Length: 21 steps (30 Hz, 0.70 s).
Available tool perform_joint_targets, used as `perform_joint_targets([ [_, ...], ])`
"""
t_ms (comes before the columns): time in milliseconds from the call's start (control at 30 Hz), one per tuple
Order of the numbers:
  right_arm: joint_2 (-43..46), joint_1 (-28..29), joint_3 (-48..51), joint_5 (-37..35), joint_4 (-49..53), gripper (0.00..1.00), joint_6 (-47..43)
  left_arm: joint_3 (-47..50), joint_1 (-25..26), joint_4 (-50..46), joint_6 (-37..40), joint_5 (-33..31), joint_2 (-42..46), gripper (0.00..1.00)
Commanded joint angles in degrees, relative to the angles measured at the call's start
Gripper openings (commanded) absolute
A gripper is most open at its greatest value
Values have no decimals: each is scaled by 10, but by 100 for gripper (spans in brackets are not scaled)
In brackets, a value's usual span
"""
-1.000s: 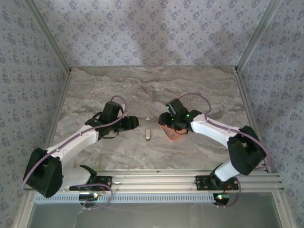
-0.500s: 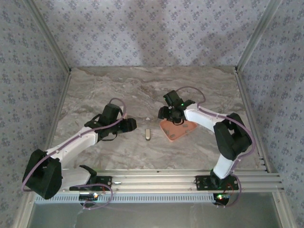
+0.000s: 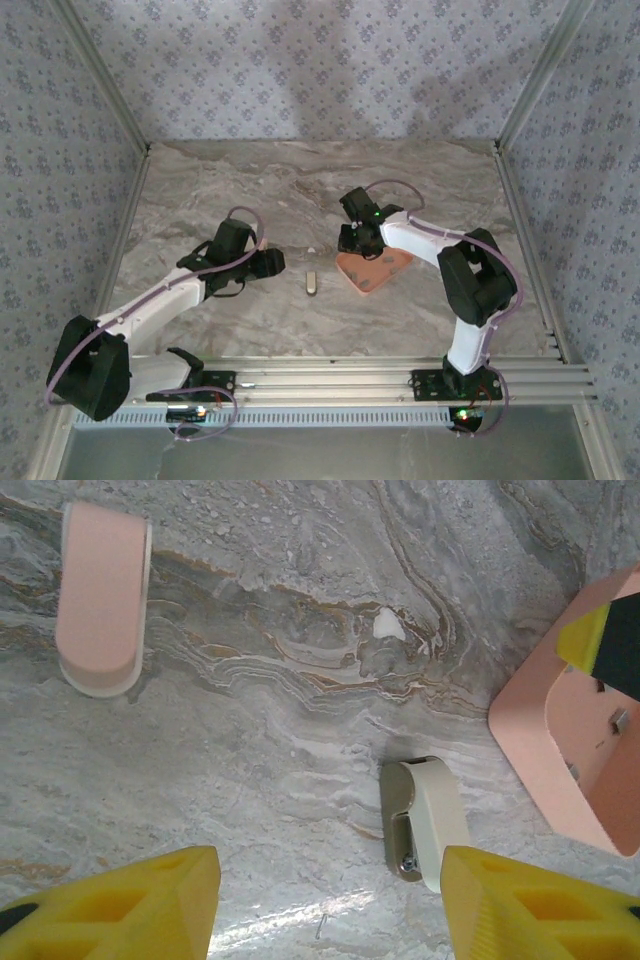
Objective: Load the staples into the stapler
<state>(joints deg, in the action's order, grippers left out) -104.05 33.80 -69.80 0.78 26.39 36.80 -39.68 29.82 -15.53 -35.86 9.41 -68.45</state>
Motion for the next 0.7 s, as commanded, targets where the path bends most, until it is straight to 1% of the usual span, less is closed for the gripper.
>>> perform_joint_targets([
  [0, -3, 8, -15, -8, 18, 30, -26, 8, -7, -10, 13, -14, 16, 60],
  [233, -2, 21, -12, 8, 18, 24, -43, 18, -17, -11, 18, -25, 31, 60],
  [367, 0, 36, -12, 20, 16, 22, -55, 28, -26, -8, 22, -46, 52, 61],
  [533, 1, 55, -13, 32, 14, 21, -73, 45, -43, -2, 36, -95, 93, 62],
  [667, 8, 65, -11, 30, 14, 21, -93, 63, -55, 5, 55, -155, 138, 68],
])
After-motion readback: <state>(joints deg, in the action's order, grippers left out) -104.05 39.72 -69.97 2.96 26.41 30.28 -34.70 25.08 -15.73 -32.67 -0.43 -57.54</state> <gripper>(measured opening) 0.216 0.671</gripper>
